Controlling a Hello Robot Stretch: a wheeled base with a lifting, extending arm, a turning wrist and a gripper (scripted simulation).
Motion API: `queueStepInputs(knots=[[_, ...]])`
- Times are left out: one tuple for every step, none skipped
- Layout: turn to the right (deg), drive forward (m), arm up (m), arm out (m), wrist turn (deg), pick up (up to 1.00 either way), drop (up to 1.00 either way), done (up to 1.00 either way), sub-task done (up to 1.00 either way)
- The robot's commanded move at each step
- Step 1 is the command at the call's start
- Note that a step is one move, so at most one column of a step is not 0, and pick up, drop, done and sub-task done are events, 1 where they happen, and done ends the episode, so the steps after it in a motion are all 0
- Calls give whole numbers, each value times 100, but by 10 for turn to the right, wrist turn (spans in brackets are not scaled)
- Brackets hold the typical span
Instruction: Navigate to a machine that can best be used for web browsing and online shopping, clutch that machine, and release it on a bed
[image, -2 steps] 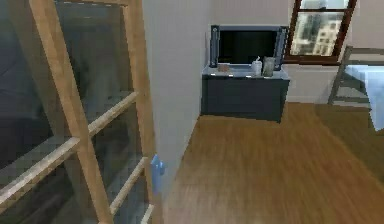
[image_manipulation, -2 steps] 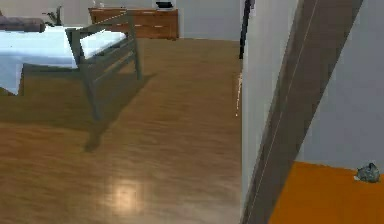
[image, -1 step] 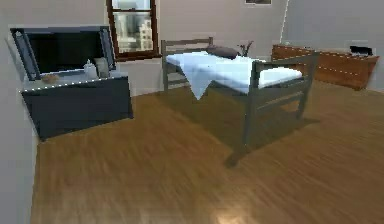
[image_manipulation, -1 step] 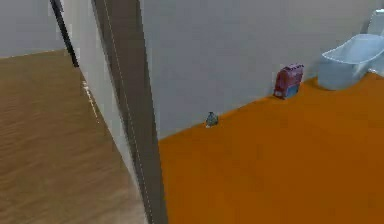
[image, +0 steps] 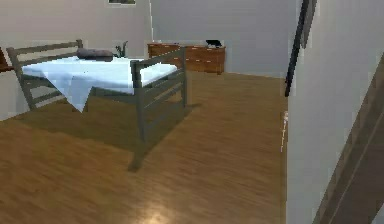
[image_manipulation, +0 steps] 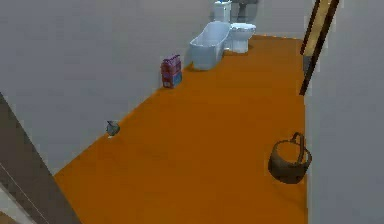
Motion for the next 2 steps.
queueStepInputs(knots=[[0,40,0,0,0,0,0,0,0],[90,0,0,0,0,0,0,0,0]])
